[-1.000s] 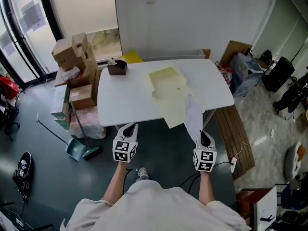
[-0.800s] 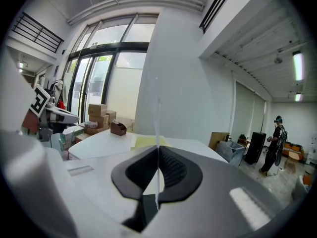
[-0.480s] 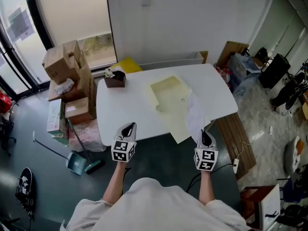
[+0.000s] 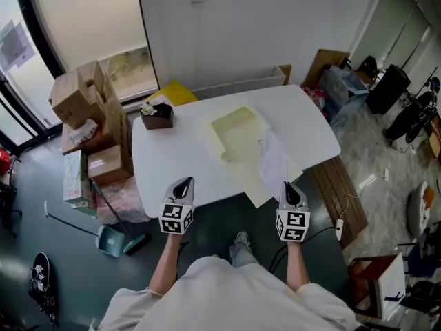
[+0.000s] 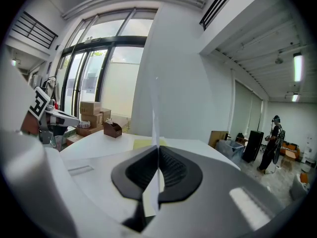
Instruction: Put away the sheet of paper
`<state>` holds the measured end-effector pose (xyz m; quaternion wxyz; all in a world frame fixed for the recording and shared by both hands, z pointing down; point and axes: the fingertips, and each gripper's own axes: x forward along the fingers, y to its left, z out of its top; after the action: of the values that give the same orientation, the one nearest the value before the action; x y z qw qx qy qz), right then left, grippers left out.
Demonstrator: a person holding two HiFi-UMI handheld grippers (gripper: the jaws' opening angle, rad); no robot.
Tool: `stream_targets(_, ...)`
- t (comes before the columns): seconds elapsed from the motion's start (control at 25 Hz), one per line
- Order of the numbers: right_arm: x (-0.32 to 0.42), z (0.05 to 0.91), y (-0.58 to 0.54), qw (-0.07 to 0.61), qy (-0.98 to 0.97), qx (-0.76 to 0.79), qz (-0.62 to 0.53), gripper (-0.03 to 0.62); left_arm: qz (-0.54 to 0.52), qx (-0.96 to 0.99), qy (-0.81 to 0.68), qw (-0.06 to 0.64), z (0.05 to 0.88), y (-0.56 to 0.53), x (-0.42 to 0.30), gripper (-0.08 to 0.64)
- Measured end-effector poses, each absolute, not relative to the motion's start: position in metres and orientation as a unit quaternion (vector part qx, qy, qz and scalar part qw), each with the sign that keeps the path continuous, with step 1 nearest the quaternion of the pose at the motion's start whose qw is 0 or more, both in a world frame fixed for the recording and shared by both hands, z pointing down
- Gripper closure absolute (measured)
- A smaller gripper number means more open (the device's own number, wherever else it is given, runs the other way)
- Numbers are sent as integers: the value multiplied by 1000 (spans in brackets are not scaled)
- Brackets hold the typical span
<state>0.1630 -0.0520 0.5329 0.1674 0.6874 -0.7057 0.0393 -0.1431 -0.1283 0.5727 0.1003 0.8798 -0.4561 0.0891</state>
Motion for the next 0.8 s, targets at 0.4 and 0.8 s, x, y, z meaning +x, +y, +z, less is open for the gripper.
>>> stream_targets(0.4, 176, 529, -122, 148, -732, 664, 26, 591, 94, 861, -490, 95, 572, -173, -140, 555)
stream_targets(0.8, 183, 518, -219, 135, -779, 612, 20, 591, 94, 829, -544, 91, 553, -228, -129, 555)
